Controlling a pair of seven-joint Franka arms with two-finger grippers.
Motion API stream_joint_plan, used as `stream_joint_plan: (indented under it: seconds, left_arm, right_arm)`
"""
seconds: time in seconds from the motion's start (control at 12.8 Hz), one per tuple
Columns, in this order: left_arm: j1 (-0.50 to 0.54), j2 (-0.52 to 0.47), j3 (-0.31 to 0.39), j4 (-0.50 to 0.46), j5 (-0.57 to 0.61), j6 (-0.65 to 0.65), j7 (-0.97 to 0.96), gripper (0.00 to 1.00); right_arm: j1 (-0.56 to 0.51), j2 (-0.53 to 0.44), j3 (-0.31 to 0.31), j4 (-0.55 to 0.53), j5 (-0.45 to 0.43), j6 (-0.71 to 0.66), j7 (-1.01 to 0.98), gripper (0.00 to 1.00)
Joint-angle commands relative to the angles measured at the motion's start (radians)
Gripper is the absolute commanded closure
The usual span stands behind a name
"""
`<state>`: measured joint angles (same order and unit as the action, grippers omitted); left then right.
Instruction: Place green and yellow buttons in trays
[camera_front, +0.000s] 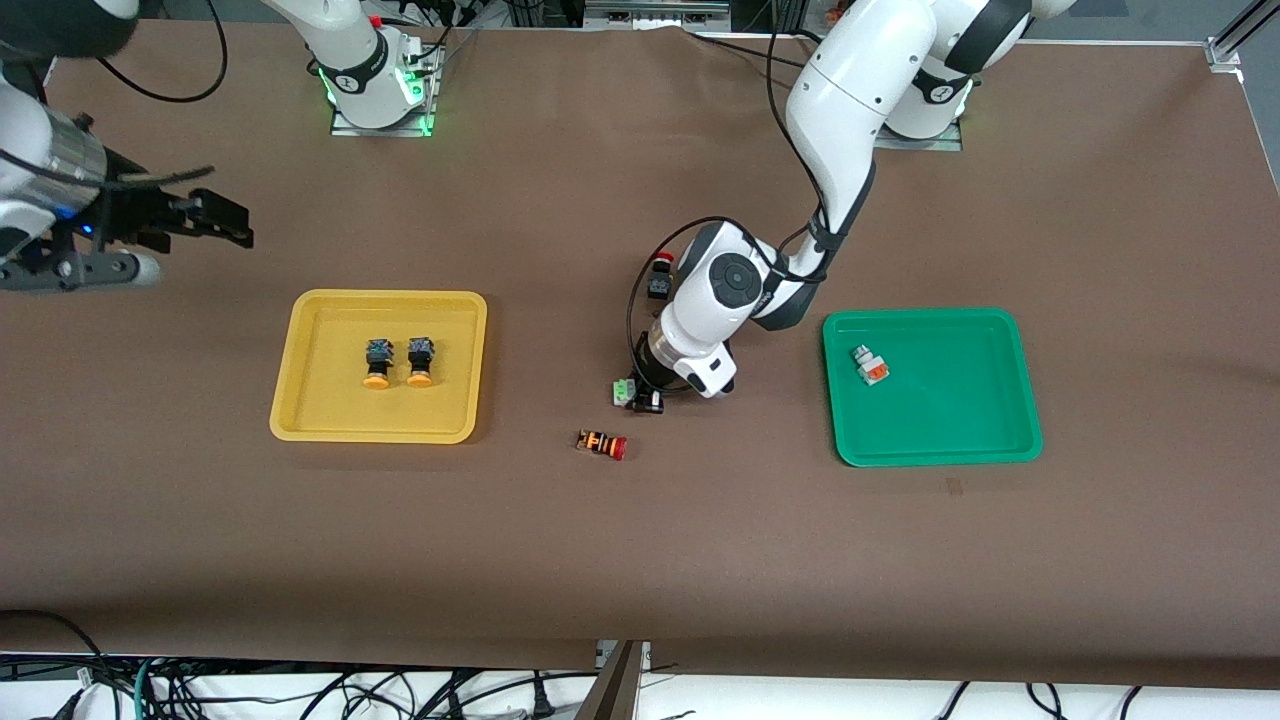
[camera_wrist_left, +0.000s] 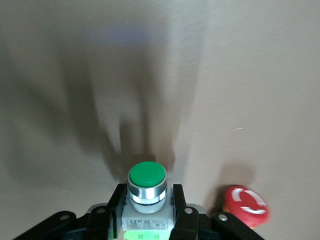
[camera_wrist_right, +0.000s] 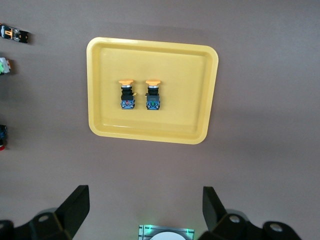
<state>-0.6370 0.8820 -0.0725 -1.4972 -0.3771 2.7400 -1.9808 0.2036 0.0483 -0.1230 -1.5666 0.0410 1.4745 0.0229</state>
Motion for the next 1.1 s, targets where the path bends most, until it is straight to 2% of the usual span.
stream_joint_plan:
  seconds: [0.0, 0.16, 0.23, 0.31, 0.47, 0.63, 0.7, 0.86, 1.02]
  left_arm:
    - [0.019, -0.079, 0.037, -0.005, 0.021, -0.108, -0.017, 1.00]
    - [0.043, -0.148, 0.045, -0.009, 0.119, -0.234, 0.067, 1.00]
    - [0.052, -0.170, 0.045, -0.006, 0.166, -0.347, 0.142, 1.00]
    - [0.065, -0.189, 0.046, -0.003, 0.200, -0.478, 0.239, 1.00]
    - [0.137, -0.233, 0.046, -0.005, 0.219, -0.715, 0.493, 1.00]
    - [0.204, -0.262, 0.053, -0.015, 0.268, -0.886, 0.705, 1.00]
    - [0.229, -0.270, 0.053, -0.021, 0.314, -0.928, 0.756, 1.00]
    - [0.285, -0.282, 0.051, -0.063, 0.372, -0.927, 0.897, 1.00]
    - [0.368, -0.284, 0.054, -0.095, 0.377, -0.925, 1.145, 1.00]
  right_arm:
    - [-0.053, -0.105, 0.046, -0.091, -0.018, 0.010, -0.017, 0.00]
    - [-0.095, -0.108, 0.072, -0.098, -0.024, 0.010, -0.017, 0.00]
    - [-0.095, -0.110, 0.077, -0.098, -0.026, 0.012, -0.011, 0.00]
    - [-0.093, -0.110, 0.095, -0.096, -0.029, 0.009, 0.000, 0.00]
    - [-0.093, -0.087, 0.094, -0.078, -0.026, -0.008, -0.001, 0.00]
    - [-0.093, -0.061, 0.088, -0.053, -0.027, -0.016, -0.009, 0.00]
    - [-0.093, -0.058, 0.088, -0.049, -0.027, -0.014, -0.009, 0.00]
    - [-0.099, -0.045, 0.083, -0.030, -0.029, -0.017, -0.014, 0.00]
    - [-0.102, -0.042, 0.078, -0.029, -0.029, -0.017, -0.014, 0.00]
